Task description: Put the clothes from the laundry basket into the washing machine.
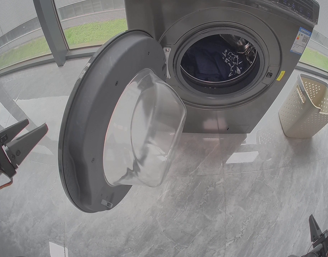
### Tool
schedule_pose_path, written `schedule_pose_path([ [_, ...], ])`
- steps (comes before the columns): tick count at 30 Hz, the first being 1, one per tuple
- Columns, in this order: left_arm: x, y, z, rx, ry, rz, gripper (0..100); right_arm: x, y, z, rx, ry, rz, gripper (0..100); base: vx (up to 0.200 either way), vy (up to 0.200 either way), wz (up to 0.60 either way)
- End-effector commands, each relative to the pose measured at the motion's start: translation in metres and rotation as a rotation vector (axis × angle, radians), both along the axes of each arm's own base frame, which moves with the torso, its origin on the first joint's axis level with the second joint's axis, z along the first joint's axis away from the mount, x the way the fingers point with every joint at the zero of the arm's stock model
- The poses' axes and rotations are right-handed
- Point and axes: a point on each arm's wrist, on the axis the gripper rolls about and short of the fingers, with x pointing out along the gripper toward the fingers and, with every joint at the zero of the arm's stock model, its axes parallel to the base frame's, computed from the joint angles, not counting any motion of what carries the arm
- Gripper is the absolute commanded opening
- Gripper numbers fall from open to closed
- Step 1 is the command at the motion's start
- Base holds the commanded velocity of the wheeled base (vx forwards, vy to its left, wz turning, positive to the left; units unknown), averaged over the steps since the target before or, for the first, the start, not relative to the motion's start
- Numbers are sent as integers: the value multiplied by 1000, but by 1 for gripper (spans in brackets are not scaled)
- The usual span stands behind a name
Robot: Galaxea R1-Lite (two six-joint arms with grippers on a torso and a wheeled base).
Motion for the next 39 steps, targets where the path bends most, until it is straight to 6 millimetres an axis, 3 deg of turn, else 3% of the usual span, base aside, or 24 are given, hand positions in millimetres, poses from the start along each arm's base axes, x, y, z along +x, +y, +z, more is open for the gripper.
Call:
schedule_pose_path([
  [1, 17, -3, -9, 25, 65, 3, 100, 0, 0, -3, -1, -5, 0, 100, 0, 0, 0],
  [16, 45, -41, -18, 47, 116, -170, 100, 0, 0, -3, 1, -5, 0, 100, 0, 0, 0],
  [27, 90, -91, -28, 37, 72, -208, 100, 0, 0, -3, 1, -5, 0, 100, 0, 0, 0],
  [39, 113, -120, -25, 19, 44, -235, 100, 0, 0, -3, 1, -5, 0, 100, 0, 0, 0],
])
